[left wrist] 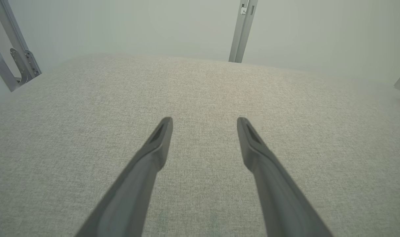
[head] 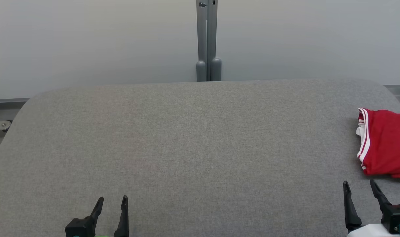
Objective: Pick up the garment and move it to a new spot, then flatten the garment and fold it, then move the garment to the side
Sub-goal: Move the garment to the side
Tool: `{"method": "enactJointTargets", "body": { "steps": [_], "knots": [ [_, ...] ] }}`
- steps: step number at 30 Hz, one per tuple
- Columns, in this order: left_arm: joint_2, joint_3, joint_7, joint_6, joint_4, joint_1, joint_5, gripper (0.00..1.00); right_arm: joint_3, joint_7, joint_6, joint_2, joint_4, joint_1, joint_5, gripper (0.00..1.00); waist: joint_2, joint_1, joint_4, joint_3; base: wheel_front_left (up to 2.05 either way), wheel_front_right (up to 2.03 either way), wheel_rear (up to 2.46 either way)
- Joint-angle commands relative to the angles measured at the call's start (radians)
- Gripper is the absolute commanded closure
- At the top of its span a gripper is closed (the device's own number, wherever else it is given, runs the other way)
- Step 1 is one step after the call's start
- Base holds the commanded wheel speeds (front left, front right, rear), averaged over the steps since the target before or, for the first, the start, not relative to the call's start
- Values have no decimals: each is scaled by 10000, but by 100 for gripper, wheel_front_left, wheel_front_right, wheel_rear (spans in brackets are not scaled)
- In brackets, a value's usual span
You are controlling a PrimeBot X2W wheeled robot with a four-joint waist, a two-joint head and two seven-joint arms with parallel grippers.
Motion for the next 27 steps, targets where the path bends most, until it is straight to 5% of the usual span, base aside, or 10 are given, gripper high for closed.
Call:
{"method": "enactJointTargets", "body": {
  "steps": [1,27],
  "knots": [
    [32,33,-23,-26,18,-144,-76,0,45,-28,-16,-13,37,24,38,0,0,1,1,-3,0,0,0],
    [150,30,-23,-28,185,-28,-126,0,148,-28,-16,-1,771,-298,479,0,0,1,374,-78,0,0,0]
  ]
}}
